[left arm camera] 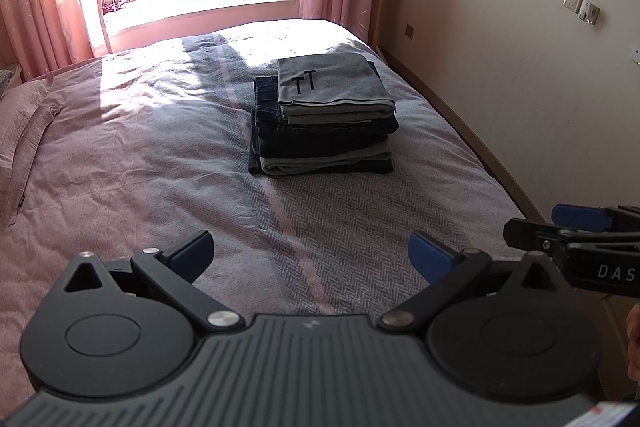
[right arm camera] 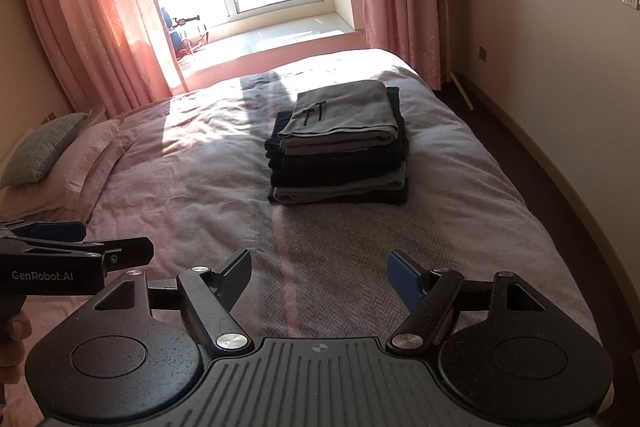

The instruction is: Fold clothes

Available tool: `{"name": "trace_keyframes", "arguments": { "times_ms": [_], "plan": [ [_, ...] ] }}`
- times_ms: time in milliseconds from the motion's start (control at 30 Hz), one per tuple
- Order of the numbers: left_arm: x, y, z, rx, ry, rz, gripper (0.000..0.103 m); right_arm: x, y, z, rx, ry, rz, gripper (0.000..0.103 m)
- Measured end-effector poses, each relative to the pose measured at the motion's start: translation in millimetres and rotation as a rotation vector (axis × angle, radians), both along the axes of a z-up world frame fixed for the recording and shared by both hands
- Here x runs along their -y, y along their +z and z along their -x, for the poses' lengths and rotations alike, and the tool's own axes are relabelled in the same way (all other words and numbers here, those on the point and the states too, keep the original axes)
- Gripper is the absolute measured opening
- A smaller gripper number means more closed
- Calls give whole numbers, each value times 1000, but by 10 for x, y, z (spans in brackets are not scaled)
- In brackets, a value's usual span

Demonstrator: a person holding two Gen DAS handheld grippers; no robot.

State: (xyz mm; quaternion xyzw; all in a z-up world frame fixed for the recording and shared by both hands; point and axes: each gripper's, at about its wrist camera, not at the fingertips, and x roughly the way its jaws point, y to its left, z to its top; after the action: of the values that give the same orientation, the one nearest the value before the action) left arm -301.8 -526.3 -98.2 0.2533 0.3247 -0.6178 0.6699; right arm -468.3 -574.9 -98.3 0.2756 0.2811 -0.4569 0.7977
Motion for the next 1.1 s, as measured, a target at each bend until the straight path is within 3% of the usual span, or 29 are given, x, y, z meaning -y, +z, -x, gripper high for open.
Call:
{"name": "trace_keyframes", "arguments": {
  "times_ms": [1100],
  "plan": [
    [433, -188, 41, 1, -19, -52, 102, 436, -163, -34, -24, 3, -61, 72]
  ]
}}
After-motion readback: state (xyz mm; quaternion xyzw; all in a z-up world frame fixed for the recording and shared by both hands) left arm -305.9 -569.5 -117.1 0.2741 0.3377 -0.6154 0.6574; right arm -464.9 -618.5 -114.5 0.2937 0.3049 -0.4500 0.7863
